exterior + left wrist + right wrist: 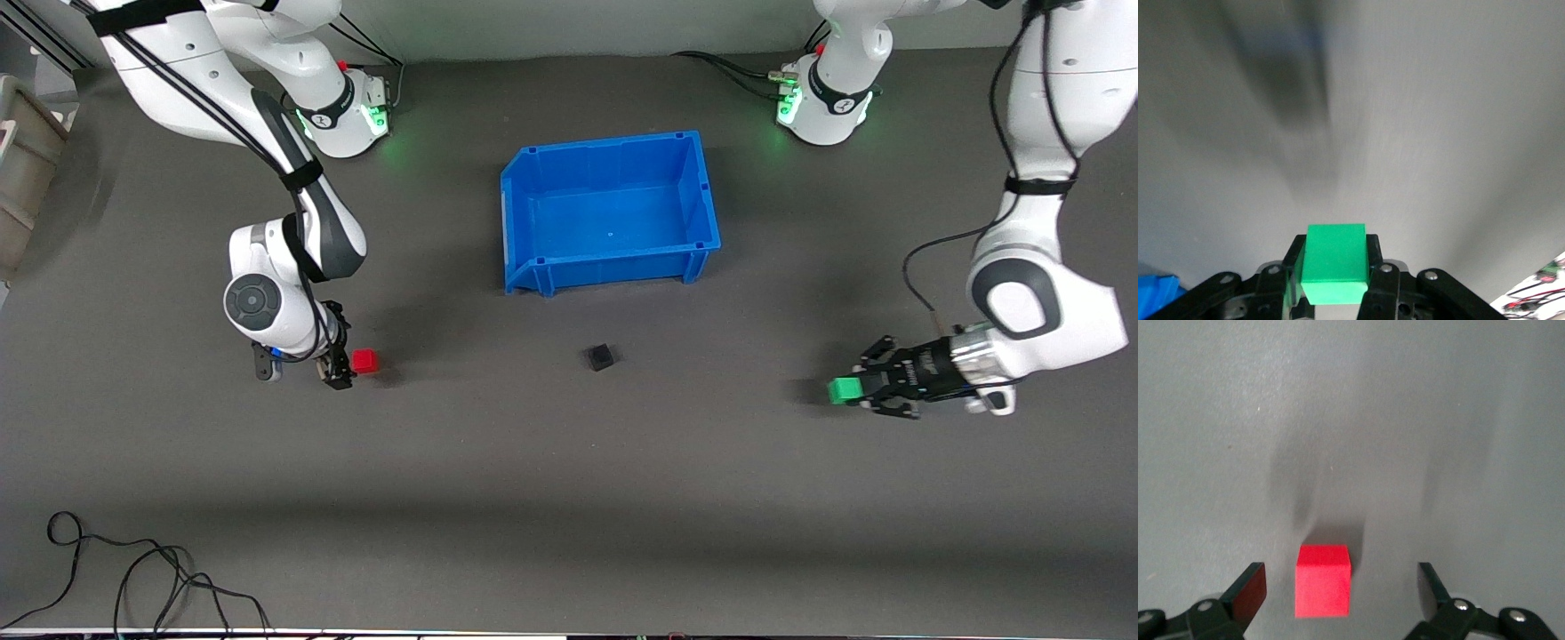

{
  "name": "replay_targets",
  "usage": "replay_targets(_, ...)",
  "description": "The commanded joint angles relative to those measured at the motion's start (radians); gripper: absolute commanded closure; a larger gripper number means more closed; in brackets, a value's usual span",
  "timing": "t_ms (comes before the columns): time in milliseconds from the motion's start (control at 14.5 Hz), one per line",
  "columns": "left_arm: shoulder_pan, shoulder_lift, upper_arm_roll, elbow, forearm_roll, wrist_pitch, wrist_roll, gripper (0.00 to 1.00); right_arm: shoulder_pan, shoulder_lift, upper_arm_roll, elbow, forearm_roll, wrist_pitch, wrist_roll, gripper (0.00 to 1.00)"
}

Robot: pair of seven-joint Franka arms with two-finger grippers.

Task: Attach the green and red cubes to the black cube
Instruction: 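Grasp the red cube with the right gripper while the left gripper carries green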

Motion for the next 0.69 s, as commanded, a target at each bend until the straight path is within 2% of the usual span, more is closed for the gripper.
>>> replay_targets(0,-0.103,-0.005,0.015,-0.006,-0.007,0.020,-0.068,0.81,0.002,0.039,-0.001,0.003,-0.028,0.035,0.033,0.01)
replay_targets(138,-0.169,-0.005,0.015,-0.014,-0.009,0.066,-0.144,0.81,0.003,0.050,-0.001,0.006,-0.021,0.042,0.035,0.02)
replay_targets(345,-0.298,0.004,0.014,-0.043,-0.053,0.207,-0.261,0.82,0.003,0.063,0.000,0.012,-0.019,0.040,0.035,0.08)
replay_targets(483,-0.390,0.012,0.014,-0.057,-0.131,0.300,-0.305,0.82,0.005,0.068,0.000,0.022,-0.019,0.035,0.036,0.25)
replay_targets(621,-0.477,0.032,0.014,-0.055,-0.196,0.394,-0.359,0.82,0.011,0.068,0.002,0.031,-0.019,0.031,0.040,0.35)
